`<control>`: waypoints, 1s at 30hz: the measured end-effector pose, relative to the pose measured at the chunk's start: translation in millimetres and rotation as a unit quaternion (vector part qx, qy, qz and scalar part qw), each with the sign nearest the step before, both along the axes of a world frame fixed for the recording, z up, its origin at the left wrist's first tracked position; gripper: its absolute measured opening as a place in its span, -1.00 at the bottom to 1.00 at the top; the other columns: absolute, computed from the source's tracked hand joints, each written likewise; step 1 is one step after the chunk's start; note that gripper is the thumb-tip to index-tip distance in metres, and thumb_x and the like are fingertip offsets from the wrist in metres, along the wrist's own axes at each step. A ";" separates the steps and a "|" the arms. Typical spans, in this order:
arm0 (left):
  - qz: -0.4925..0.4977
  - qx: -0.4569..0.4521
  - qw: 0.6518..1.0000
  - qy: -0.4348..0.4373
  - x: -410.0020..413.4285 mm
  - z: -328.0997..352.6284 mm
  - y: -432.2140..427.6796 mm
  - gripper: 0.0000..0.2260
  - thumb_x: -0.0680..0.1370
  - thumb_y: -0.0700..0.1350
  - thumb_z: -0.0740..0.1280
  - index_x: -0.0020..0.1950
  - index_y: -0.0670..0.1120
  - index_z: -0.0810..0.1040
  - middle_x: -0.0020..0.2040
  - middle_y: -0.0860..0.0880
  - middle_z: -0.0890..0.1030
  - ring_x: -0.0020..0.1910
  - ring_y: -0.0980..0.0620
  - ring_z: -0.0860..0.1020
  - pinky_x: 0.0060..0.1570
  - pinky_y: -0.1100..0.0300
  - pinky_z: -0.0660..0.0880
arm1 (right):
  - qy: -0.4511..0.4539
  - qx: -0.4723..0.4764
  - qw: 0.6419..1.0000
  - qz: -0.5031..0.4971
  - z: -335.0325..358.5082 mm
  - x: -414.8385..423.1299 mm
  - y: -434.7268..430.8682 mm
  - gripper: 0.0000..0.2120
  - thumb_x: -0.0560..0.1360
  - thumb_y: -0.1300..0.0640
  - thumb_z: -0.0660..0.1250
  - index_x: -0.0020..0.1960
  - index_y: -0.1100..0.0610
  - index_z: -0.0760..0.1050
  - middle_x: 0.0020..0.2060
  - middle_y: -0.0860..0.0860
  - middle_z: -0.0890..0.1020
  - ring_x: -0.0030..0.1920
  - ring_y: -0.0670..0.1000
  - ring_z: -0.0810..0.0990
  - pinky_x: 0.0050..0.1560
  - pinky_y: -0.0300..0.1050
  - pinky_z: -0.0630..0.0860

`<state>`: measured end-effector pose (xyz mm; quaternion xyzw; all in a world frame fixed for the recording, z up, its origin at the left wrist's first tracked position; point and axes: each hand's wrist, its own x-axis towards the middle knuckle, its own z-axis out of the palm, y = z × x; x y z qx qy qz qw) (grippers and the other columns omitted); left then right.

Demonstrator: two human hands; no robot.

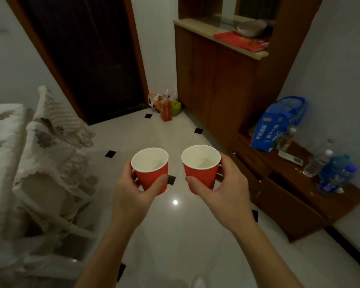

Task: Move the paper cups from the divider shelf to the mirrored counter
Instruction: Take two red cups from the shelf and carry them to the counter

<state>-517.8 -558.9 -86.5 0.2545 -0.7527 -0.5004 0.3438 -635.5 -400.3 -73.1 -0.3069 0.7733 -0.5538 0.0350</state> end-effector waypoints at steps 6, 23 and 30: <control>0.046 -0.019 0.999 -0.004 -77.2 11.5 -68.4 -0.29 0.25 0.28 0.42 0.34 0.17 0.29 0.19 0.26 0.45 0.15 0.17 0.51 0.02 0.32 0.49 | 0.004 -0.007 1.000 0.029 14.0 -88.1 -67.7 -0.27 0.21 -0.45 0.34 0.31 -0.28 0.24 0.10 -0.42 0.40 0.13 -0.36 0.43 -0.08 -0.56 0.41; 0.058 -0.009 0.998 -0.001 -251.2 5.6 -319.7 -0.34 0.23 0.32 0.43 0.28 0.27 0.33 0.18 0.33 0.47 0.17 0.20 0.51 -0.04 0.48 0.49 | 0.004 0.007 0.999 0.050 3.9 -270.9 -335.1 -0.26 0.17 -0.48 0.31 0.28 -0.32 0.23 0.06 -0.48 0.38 0.06 -0.40 0.44 -0.18 -0.61 0.36; 0.044 -0.005 0.999 -0.003 -332.5 12.3 -444.9 -0.42 0.24 0.28 0.44 0.16 0.45 0.25 0.11 0.44 0.39 0.07 0.34 0.48 -0.18 0.62 0.38 | 0.011 0.004 1.000 0.022 15.1 -346.0 -458.2 -0.27 0.19 -0.42 0.35 0.29 -0.27 0.23 0.07 -0.46 0.37 0.04 -0.32 0.45 -0.23 -0.63 0.35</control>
